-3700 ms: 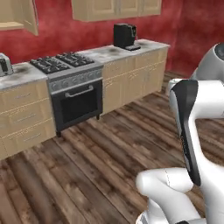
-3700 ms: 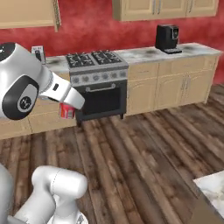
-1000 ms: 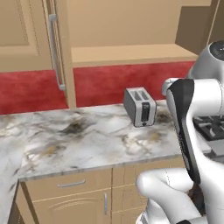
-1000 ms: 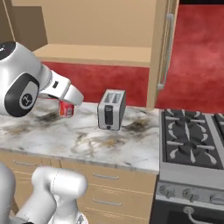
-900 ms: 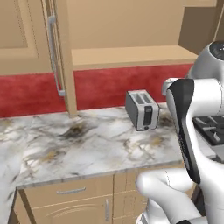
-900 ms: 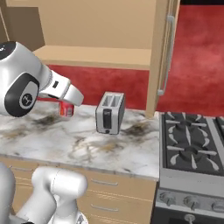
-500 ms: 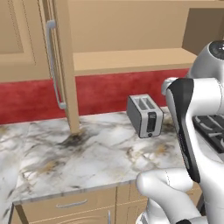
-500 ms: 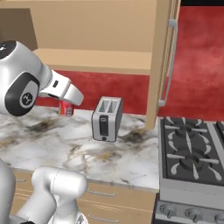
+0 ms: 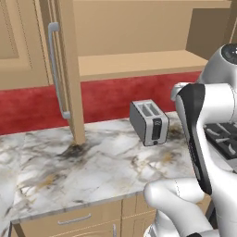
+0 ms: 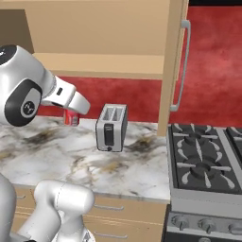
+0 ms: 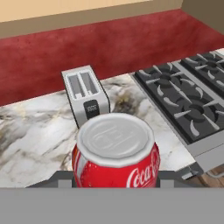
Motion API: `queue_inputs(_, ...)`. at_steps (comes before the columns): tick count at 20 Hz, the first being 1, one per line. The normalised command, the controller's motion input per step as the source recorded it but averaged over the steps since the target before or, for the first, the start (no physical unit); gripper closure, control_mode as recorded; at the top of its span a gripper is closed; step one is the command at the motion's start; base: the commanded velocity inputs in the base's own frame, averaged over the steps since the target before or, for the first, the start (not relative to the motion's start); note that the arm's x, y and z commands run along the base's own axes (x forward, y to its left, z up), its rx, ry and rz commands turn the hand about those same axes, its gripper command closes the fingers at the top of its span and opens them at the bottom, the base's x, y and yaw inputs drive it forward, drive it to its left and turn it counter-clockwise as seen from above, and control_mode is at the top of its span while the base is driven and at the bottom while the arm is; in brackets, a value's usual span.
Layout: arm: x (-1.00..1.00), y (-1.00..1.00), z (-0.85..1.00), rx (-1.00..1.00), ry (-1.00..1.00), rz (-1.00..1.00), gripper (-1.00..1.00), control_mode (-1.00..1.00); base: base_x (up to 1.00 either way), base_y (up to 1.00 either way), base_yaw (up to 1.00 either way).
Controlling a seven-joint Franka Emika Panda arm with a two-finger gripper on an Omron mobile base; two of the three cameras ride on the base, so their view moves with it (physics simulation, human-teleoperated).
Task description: Pick the can from the counter and place it in the open cabinet.
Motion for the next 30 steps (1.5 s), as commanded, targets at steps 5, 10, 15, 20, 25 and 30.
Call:
queue_inputs(5,0.0,0.0,0.0,0.0,0.0,0.0,1.0,1.0,0.0,0.0,0.0)
queue_inputs(10,0.0,0.0,0.0,0.0,0.0,0.0,1.0,1.0,0.0,0.0,0.0)
queue_inputs(15,0.0,0.0,0.0,0.0,0.0,0.0,1.0,1.0,0.0,0.0,0.0)
queue_inputs(20,0.0,0.0,0.0,0.0,-0.01,0.0,1.0,-1.0,0.0,0.0,0.0)
queue_inputs(25,-0.16,0.0,0.0,0.0,-0.25,0.13,1.0,-1.0,0.0,0.0,0.0)
queue_inputs(30,-0.37,0.0,0.26,-0.05,-0.21,0.18,1.0,-1.0,0.0,0.0,0.0)
